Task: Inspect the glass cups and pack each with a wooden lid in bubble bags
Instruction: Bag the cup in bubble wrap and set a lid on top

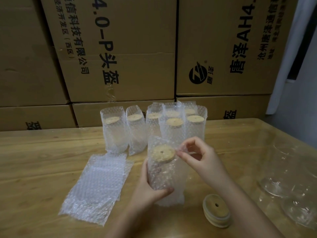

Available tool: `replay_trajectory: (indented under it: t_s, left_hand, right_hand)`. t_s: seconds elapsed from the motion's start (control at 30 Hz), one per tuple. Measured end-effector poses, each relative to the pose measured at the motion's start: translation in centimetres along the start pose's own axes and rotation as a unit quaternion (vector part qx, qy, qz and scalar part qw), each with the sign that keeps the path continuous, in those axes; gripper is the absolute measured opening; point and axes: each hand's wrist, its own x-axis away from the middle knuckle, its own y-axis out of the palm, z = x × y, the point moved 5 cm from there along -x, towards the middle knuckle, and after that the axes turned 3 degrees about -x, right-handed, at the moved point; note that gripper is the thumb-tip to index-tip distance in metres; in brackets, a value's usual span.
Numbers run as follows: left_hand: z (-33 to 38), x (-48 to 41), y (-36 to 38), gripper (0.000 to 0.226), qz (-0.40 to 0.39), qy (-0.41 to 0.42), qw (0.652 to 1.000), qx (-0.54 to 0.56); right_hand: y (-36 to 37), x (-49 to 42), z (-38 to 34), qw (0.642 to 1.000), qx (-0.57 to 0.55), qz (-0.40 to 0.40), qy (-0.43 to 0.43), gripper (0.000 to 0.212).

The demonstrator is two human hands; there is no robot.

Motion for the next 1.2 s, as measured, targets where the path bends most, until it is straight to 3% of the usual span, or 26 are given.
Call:
replay_trajectory:
  t_s: [0.1,0.2,0.37,0.57,0.9,1.2]
  left_hand:
    - [-0.1,-0.9,-0.5,0.107,0.014,-0.009,1.000,-0.012]
    - [-0.3,-2.3,-1.7,0.104,0.039,-0.032,0.998,-0.022]
    - [-0.7,-5.4,-4.2,0.124,0.119,-0.066,0.989,-0.058]
    - [-2.2,-9.0,-5.8,0.100,0.182,-0.058,0.978,-0.088]
    - [-2.6,-13.2,-3.8,0.098,0.154,-0.021,0.981,-0.116]
    - [-2.8,-14.3,-1.9,0.101,0.133,-0.011,0.987,-0.093]
  right_hand:
    - [-1.1,-0.1,0.3,0.996,-0.073,0.044,-0.002,0.025]
    - [-2.3,0.2,2.2,0.989,-0.114,0.087,0.031,0.018]
    - [-3.2,1.0,8.1,0.983,-0.092,0.058,0.149,0.014]
    - [-5.1,3.6,13.8,0.946,-0.172,0.084,0.262,0.016]
    - [-5.4,4.0,15.5,0.924,-0.236,0.162,0.253,0.024]
    - [-5.4,4.0,15.9,0.925,-0.240,0.153,0.251,0.024]
